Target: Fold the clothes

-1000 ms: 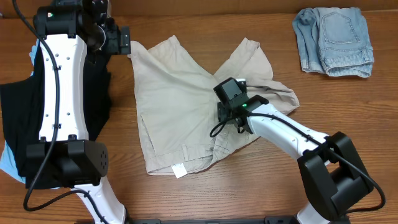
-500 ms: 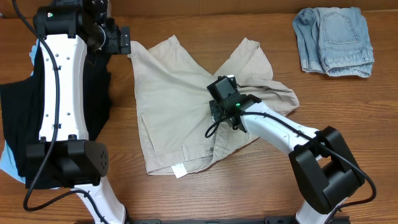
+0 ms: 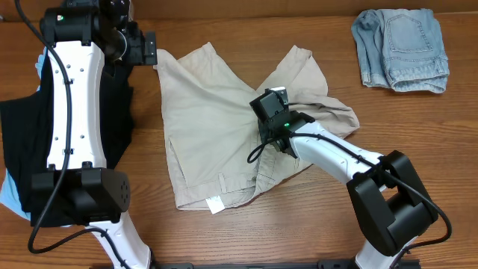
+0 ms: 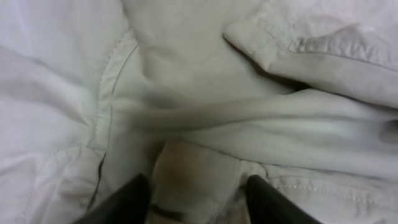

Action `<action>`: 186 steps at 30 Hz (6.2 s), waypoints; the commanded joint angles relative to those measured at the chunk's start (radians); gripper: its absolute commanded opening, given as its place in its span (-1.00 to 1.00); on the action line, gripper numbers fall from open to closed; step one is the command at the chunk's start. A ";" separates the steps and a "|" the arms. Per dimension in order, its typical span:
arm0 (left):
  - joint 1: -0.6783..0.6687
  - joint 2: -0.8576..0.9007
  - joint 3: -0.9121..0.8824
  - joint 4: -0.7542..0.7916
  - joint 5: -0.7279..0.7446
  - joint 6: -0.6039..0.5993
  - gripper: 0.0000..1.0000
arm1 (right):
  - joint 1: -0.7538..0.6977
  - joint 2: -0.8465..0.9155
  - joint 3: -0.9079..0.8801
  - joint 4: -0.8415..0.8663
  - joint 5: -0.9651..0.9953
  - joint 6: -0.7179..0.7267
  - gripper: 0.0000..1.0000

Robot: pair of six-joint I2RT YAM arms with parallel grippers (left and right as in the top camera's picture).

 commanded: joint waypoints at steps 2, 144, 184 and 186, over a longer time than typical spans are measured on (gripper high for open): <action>-0.004 -0.006 0.007 0.000 0.006 0.023 1.00 | -0.006 0.007 0.021 0.002 0.029 0.013 -0.20; -0.007 0.034 -0.044 0.076 0.008 0.038 1.00 | -0.425 -0.055 -0.040 0.165 -0.351 -0.217 0.53; -0.007 0.034 -0.044 0.079 0.008 0.038 1.00 | -0.350 0.003 0.084 0.177 -0.094 -0.143 -0.64; -0.007 0.034 -0.044 0.078 0.007 0.038 1.00 | -0.378 -0.024 0.119 0.145 -0.094 -0.143 -0.64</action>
